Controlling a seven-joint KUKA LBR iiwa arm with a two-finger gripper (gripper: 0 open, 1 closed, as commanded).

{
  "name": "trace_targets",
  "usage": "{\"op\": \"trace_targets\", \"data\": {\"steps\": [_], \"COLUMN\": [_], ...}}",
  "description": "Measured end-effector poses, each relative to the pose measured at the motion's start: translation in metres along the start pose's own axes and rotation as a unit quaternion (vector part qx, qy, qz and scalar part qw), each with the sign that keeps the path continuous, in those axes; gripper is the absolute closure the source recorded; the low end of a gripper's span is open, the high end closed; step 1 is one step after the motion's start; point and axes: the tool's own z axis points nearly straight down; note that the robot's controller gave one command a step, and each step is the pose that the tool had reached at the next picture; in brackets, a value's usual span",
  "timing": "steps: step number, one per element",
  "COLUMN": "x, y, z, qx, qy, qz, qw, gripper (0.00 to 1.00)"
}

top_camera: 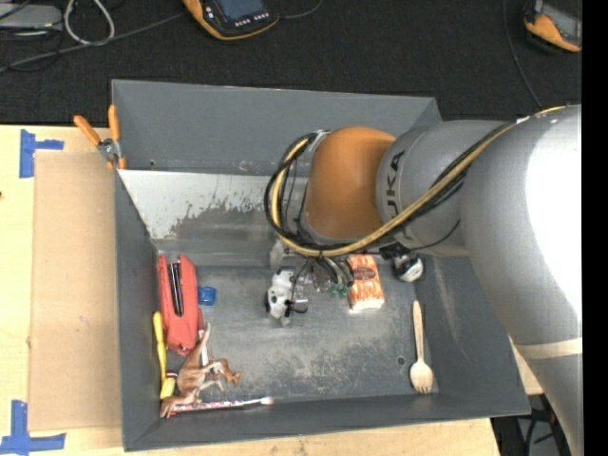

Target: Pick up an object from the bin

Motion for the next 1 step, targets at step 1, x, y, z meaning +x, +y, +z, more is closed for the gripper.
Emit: {"op": "trace_targets", "data": {"steps": [1], "x": [-0.0031], "y": [-0.0259], "z": [0.0019], "qx": [-0.002], "qy": [0.0001], "qz": [-0.016], "qw": [0.9999], "gripper": [0.00]}}
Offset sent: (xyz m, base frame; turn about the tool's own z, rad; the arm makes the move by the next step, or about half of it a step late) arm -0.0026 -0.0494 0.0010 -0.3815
